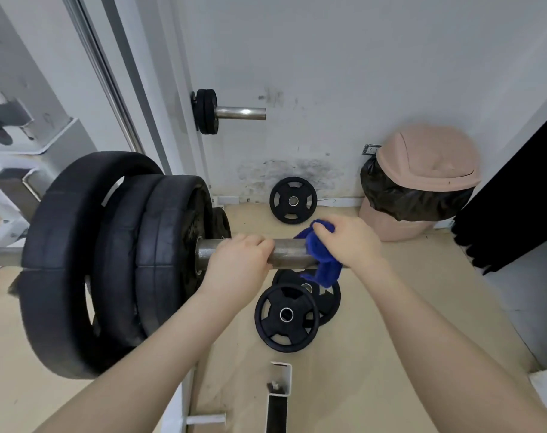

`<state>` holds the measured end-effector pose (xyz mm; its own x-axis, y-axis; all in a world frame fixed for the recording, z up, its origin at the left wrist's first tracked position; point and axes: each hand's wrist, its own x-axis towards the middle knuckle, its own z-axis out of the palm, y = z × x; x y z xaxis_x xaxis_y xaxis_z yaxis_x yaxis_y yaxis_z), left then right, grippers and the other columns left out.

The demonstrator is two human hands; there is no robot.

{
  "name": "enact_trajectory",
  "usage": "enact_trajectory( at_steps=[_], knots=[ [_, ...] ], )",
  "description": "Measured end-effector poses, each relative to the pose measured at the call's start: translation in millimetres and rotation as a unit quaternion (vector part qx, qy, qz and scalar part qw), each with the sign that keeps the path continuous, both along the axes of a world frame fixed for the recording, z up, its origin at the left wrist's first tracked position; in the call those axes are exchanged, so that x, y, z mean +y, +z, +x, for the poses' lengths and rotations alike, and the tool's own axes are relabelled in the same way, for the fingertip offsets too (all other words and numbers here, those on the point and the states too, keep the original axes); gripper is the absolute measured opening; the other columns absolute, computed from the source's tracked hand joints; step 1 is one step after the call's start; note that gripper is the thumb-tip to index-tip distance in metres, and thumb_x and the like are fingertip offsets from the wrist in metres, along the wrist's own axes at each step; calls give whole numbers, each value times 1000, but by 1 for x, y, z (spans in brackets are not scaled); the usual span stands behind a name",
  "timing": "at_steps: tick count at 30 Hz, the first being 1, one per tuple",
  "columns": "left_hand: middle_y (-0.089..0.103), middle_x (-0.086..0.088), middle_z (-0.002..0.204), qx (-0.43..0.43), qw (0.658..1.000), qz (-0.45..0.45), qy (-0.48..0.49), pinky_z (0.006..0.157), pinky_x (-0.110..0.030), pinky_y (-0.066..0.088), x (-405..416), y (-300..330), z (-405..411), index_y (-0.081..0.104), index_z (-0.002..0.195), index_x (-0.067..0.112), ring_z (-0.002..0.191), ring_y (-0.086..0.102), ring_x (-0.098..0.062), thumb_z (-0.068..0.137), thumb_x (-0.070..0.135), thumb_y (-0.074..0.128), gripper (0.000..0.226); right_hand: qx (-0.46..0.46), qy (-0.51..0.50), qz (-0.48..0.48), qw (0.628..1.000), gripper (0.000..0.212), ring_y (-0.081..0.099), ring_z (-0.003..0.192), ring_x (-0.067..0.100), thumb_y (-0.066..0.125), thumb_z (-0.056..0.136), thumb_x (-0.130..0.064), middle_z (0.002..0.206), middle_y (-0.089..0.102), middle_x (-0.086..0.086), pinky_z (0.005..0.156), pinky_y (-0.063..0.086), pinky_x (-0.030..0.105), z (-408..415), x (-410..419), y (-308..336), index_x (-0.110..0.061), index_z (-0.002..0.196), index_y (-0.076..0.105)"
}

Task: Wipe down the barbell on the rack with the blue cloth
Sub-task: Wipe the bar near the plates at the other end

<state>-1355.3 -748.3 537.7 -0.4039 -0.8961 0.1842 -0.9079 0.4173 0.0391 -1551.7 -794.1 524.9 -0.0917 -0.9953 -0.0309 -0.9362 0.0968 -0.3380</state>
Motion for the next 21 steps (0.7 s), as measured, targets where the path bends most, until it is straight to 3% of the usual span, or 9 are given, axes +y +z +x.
enact_trajectory(
  at_steps=[2, 7, 12, 15, 17, 21],
  knots=[
    [65, -3, 108, 38, 999, 21, -15, 79, -40, 51, 5, 11, 8, 56, 116, 16, 98, 60, -28, 85, 21, 58, 31, 39, -22, -10, 999, 29, 59, 90, 30, 38, 92, -37, 97, 65, 8, 64, 40, 31, 19, -1, -3, -18, 99, 59],
    [71, -8, 98, 7, 996, -83, -14, 82, -42, 53, 7, 38, 43, 66, 96, 9, 98, 64, -31, 70, 7, 64, 26, -8, 81, -61, 995, 30, 59, 88, 29, 36, 95, -35, 104, 61, 8, 64, 38, 31, 116, 5, -1, -19, 112, 54],
    [50, -25, 133, -27, 986, -142, 85, 102, -51, 38, 24, 47, 58, 62, 110, 5, 124, 46, -43, 69, 11, 72, 43, -20, 178, -103, 978, 32, 59, 93, 30, 38, 93, -31, 106, 60, 7, 69, 39, 34, 133, 6, -4, -25, 122, 50],
    [47, -30, 133, 1, 982, -134, 133, 97, -51, 42, 32, 43, 63, 59, 114, 3, 120, 48, -45, 70, 13, 71, 46, 78, 78, -45, 993, 32, 60, 94, 29, 39, 87, -31, 102, 67, 7, 83, 39, 37, 94, -14, -3, -22, 106, 63],
    [50, -29, 131, 6, 982, -129, 139, 96, -50, 45, 33, 40, 69, 61, 112, 1, 119, 50, -43, 70, 13, 73, 46, 52, -1, 8, 999, 31, 60, 94, 31, 40, 86, -28, 103, 67, 9, 82, 44, 36, 88, -18, 0, -20, 101, 65],
    [54, -26, 129, 34, 982, -140, 124, 94, -45, 48, 30, 38, 73, 61, 112, 2, 118, 53, -39, 77, 10, 58, 36, 8, 59, -133, 989, 33, 60, 95, 31, 48, 86, -22, 108, 65, 9, 82, 43, 38, 153, 11, -8, -23, 117, 58]
  ],
)
